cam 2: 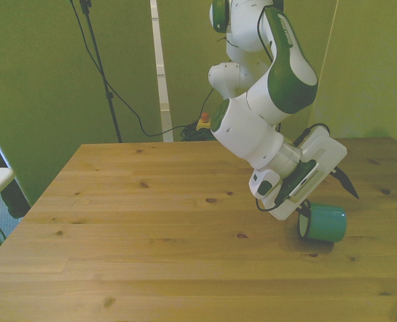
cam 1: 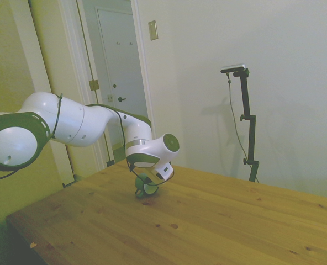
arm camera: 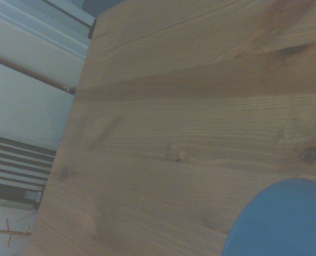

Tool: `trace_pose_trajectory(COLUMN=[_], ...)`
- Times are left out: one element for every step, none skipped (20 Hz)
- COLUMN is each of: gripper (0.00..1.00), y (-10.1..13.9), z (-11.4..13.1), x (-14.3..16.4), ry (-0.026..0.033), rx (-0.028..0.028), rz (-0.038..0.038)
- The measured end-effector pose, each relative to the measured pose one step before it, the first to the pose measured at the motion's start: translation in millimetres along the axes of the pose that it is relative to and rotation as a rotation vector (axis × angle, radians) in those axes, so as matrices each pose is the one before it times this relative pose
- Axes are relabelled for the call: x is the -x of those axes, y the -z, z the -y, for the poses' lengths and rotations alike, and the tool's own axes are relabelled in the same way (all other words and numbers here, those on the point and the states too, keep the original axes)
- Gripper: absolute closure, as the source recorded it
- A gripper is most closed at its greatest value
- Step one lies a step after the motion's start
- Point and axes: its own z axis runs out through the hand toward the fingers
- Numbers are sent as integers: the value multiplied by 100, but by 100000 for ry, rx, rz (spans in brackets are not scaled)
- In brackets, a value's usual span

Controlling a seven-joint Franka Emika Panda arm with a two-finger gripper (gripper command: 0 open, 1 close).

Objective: Flip the mug upright

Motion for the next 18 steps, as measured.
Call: trace_pose_trajectory(gripper=[100, 100, 100, 100, 100, 100, 100, 100, 100, 100, 100, 100, 100, 100, 100, 100, 100, 100], y=[-17, -13, -10, -16, -8, 5, 10, 4, 8, 16, 16, 10, 8, -1, 6, 11, 2, -6], z=[-16, 4, -5, -20, -18, -13, -24, -22, -22, -26, -5, 10, -6, -42, -55, -77, -78, -74], x=[7, 8, 5, 4, -2, -9, -17, -14, -15, -14, -8, 3, -4, -13, -17, -14, -3, -8], ry=[110, 97, 65, 3, -29, -23, -42, -37, -37, -45, -9, 17, -11, -70, -93, -125, -95, -99], rx=[13, 8, 10, 21, 15, 7, 14, 13, 13, 15, -2, -8, 5, 31, 41, 60, 92, 64], rz=[30, 20, 15, 27, 12, -14, -26, -15, -22, -32, -29, -10, -16, -3, -15, -18, 7, 11])
